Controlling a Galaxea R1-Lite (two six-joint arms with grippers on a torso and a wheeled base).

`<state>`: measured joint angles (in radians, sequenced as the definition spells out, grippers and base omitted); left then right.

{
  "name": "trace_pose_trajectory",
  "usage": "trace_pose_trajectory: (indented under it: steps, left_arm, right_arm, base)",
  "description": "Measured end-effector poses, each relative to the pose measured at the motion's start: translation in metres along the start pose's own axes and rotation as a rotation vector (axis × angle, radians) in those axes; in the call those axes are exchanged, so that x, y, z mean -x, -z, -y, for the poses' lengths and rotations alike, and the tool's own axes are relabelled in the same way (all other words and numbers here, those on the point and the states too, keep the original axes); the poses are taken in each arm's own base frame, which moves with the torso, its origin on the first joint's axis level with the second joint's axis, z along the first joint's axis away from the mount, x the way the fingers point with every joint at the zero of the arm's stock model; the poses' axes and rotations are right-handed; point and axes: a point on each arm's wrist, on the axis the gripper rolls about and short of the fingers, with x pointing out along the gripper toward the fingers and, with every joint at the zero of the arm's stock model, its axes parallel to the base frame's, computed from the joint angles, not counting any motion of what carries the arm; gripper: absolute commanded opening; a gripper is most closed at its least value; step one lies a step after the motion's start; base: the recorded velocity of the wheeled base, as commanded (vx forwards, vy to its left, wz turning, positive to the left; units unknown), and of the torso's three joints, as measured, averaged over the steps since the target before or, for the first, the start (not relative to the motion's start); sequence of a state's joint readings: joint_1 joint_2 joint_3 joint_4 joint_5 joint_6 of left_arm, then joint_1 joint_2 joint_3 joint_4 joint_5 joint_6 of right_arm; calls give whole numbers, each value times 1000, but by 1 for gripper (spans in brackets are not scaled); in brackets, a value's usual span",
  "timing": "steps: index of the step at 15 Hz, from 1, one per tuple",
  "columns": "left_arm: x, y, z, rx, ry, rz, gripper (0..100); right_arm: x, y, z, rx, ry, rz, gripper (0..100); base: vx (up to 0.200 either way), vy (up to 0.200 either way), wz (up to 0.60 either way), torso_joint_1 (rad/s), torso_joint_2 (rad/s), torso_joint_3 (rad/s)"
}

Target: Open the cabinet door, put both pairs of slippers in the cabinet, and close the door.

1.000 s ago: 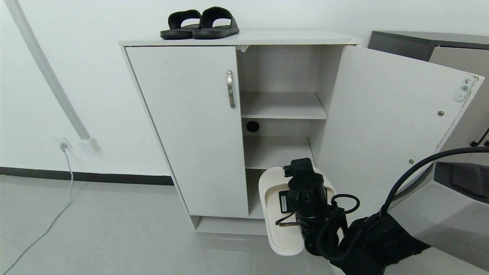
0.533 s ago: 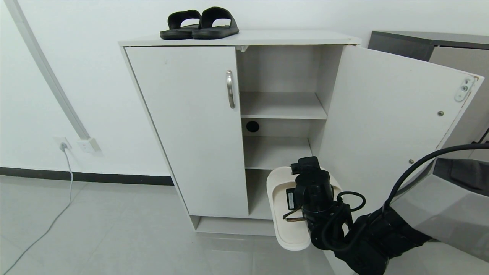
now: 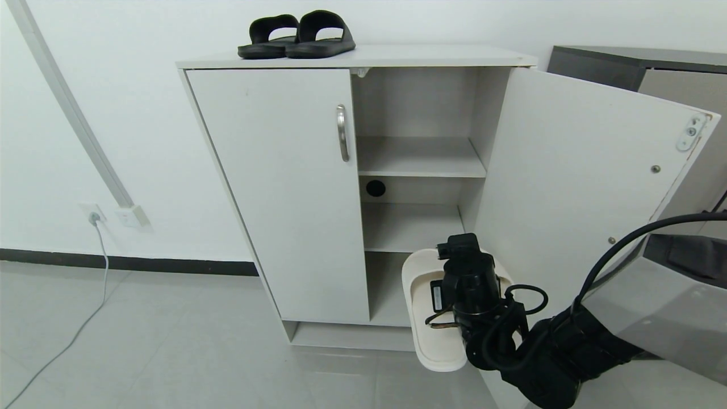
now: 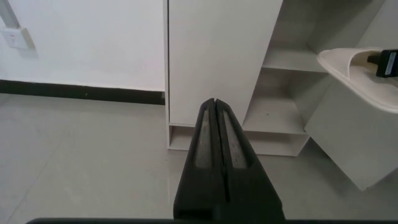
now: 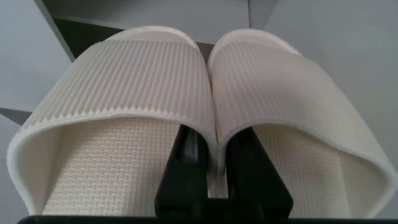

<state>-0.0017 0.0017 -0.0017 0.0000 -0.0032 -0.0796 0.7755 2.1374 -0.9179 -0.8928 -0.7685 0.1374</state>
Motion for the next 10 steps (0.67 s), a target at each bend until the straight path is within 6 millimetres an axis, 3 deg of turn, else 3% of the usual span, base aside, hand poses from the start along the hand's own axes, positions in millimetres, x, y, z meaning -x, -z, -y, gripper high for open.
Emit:
trace_pose_trajectory:
  steps: [10]
  left_arm:
    - [0, 0, 0, 3, 0, 0, 0]
  right_arm:
    - [-9, 0, 11, 1, 34, -7, 0]
  base:
    - [0, 0, 0, 0, 0, 0]
